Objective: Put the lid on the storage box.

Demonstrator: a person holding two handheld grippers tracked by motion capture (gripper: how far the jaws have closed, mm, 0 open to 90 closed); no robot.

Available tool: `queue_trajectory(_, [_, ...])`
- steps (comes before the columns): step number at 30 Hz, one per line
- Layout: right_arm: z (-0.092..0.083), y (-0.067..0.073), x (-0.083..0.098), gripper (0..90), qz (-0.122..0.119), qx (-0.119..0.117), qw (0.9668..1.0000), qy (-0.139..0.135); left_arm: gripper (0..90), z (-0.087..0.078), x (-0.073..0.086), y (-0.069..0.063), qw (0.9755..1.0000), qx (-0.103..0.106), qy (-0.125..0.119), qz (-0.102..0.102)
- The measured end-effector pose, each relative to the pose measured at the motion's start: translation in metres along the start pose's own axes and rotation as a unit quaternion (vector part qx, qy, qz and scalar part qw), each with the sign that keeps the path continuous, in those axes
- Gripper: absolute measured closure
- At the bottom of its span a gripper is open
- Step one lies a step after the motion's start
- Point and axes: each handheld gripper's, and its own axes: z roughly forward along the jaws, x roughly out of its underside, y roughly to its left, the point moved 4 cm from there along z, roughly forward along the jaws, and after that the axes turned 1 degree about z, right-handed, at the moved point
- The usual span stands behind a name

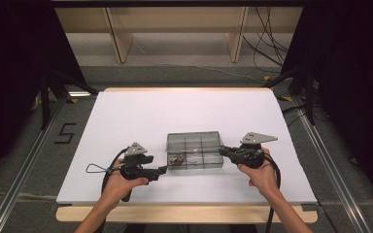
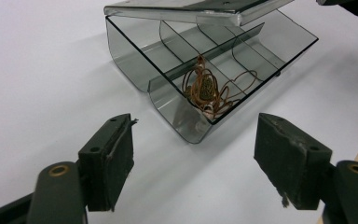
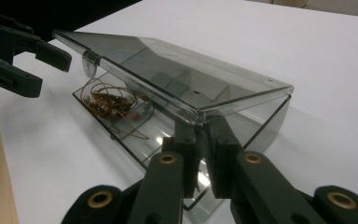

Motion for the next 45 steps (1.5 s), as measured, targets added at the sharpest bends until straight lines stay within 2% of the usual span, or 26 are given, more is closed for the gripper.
queue_trajectory(1, [0.0,0.001,0.0,85.1,0.001,-0.001,1.0,-0.003,27.8,0.001,0.0,-0.001,1.0,0.001,-0.005,-0.004])
queue_trajectory(2, [0.0,-0.001,0.0,85.1,-0.01,0.002,0.9999,-0.006,27.8,0.0,0.001,-0.002,1.0,-0.001,-0.003,-0.002])
queue_trajectory(4, [0.0,-0.001,0.001,85.1,-0.01,-0.001,0.9999,-0.005,27.8,-0.001,0.002,-0.003,1.0,-0.006,-0.001,0.007])
queue_trajectory(5, [0.0,-0.001,0.001,85.1,-0.011,-0.001,0.9999,-0.006,27.8,-0.001,0.002,-0.004,0.9999,-0.008,-0.007,-0.001])
queue_trajectory(6, [-0.001,-0.001,0.002,85.1,-0.011,-0.002,0.9999,-0.006,27.8,-0.004,0.004,-0.003,0.9999,-0.005,0.003,0.009])
queue_trajectory(8, [-0.002,-0.001,0.002,85.1,-0.015,0.0,0.9999,-0.003,27.7,-0.004,0.007,-0.004,0.9999,-0.01,0.005,0.006])
queue_trajectory(10, [-0.002,0.001,0.004,85.0,-0.002,-0.001,1.0,0.003,27.6,-0.004,0.011,-0.004,0.9998,-0.013,0.009,0.014])
queue_trajectory(13, [-0.003,0.002,0.005,84.8,0.001,-0.004,1.0,0.002,27.3,-0.004,0.017,-0.006,0.9998,-0.01,0.015,0.007])
queue_trajectory(17, [-0.004,-0.001,0.006,84.7,-0.013,0.002,0.9999,0.001,27.0,-0.005,0.02,-0.006,0.9997,-0.009,0.018,0.014])
queue_trajectory(21, [-0.005,0.002,0.009,84.5,0.001,-0.003,1.0,0.006,26.7,-0.007,0.023,-0.007,0.9996,-0.018,0.015,0.018])
queue_trajectory(22, [-0.005,0.003,0.01,84.6,0.0,-0.004,1.0,0.006,26.7,-0.008,0.024,-0.007,0.9995,-0.024,0.017,0.014])
queue_trajectory(24, [-0.006,0.002,0.011,84.5,-0.004,-0.002,0.9999,0.012,26.7,-0.008,0.026,-0.009,0.9997,-0.017,0.016,0.011])
queue_trajectory(26, [-0.006,0.002,0.012,84.2,-0.004,-0.003,0.9998,0.017,26.7,-0.01,0.029,-0.008,0.9995,-0.016,0.021,0.018])
queue_trajectory(27, [-0.006,0.0,0.011,84.1,-0.021,0.002,0.9997,0.013,26.7,-0.01,0.03,-0.008,0.9996,-0.019,0.018,0.014])
queue_trajectory(28, [-0.004,0.001,0.012,84.1,-0.013,0.002,0.9999,0.006,26.6,-0.011,0.032,-0.008,0.9995,-0.017,0.022,0.014])
queue_trajectory(29, [-0.005,0.004,0.013,84.0,0.001,-0.009,0.9998,0.017,26.6,-0.012,0.033,-0.009,0.9995,-0.02,0.02,0.012])
queue_trajectory(30, [-0.005,0.001,0.014,84.0,-0.012,-0.003,0.9998,0.017,26.6,-0.012,0.034,-0.009,0.9995,-0.018,0.02,0.014])
queue_trajectory(35, [-0.009,0.004,0.018,83.9,-0.002,0.001,0.9997,0.022,26.6,-0.014,0.04,-0.008,0.9991,-0.028,0.023,0.021])
queue_trajectory(36, [-0.008,0.003,0.018,83.8,-0.013,0.002,0.9997,0.021,26.5,-0.014,0.041,-0.009,0.999,-0.032,0.021,0.021])
queue_trajectory(37, [-0.007,0.004,0.019,83.8,-0.009,0.002,0.9998,0.017,26.5,-0.014,0.041,-0.008,0.9989,-0.033,0.023,0.025])
queue_trajectory(39, [-0.007,0.005,0.021,83.8,-0.003,-0.005,0.9995,0.03,26.5,-0.015,0.042,-0.009,0.9989,-0.035,0.02,0.023])
queue_trajectory(40, [-0.007,0.002,0.02,83.6,-0.019,-0.002,0.9995,0.025,26.5,-0.017,0.042,-0.008,0.9989,-0.031,0.022,0.027])
queue_trajectory(41, [-0.008,0.005,0.021,83.6,-0.002,-0.004,0.9995,0.031,26.2,-0.017,0.042,-0.008,0.9989,-0.031,0.02,0.028])
queue_trajectory(42, [-0.008,0.005,0.021,83.4,-0.002,-0.005,0.9995,0.031,26.0,-0.018,0.043,-0.007,0.9989,-0.031,0.021,0.03])
queue_trajectory(43, [-0.007,0.005,0.021,83.4,0.001,-0.01,0.9995,0.03,26.0,-0.018,0.044,-0.007,0.9991,-0.036,0.018,0.017])
queue_trajectory(45, [-0.006,0.005,0.022,83.3,0.001,-0.01,0.9995,0.031,25.8,-0.02,0.044,-0.005,0.9988,-0.034,0.019,0.031])
